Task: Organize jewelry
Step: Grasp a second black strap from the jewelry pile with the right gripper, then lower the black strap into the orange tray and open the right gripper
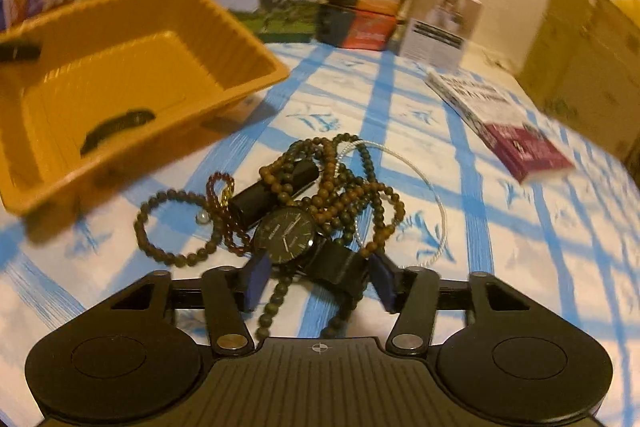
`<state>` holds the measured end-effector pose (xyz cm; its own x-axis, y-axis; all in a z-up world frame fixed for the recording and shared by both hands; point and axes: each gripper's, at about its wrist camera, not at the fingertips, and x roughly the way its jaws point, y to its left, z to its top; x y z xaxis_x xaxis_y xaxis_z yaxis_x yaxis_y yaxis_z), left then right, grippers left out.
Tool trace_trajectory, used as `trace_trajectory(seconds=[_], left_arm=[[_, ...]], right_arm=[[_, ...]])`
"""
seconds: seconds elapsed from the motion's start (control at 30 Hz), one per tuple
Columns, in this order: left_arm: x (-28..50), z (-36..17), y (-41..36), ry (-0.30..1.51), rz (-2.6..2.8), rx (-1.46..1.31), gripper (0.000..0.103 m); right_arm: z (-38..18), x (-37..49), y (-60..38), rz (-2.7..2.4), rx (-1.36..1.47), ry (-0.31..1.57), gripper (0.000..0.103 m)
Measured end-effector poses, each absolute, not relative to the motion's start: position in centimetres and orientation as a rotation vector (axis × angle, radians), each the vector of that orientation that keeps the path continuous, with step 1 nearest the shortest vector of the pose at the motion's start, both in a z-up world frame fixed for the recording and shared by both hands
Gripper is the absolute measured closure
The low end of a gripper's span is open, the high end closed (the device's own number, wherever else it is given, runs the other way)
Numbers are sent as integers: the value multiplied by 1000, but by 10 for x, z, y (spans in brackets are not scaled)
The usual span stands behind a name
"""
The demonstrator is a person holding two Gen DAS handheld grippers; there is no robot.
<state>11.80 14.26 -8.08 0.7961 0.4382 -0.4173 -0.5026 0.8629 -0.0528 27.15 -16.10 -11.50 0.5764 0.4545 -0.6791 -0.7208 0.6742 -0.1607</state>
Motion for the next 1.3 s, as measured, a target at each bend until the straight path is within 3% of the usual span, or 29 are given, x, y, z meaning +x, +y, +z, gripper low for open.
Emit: trace_trajectory(seconds=[0.43, 0.57, 0.83, 0.97, 1.2, 1.3], left_arm=[[118, -80, 143, 413, 507, -172, 89], [118, -80, 144, 413, 508, -173, 89], [118, -82, 144, 413, 509, -173, 89], [118, -82, 144, 413, 509, -173, 89], [118, -82, 145, 416, 510, -173, 89], [118, -82, 145, 417, 510, -172, 89]], right_arm=[[-123, 267, -138, 810, -615, 620, 42], [-119, 261, -141, 845, -567, 691, 51], [-108, 252, -144, 855, -456, 753, 58], [-105, 270, -150, 792, -355, 794, 70], [-102, 284, -154, 757, -221, 826, 78], [-103, 283, -152, 747, -201, 830, 91]])
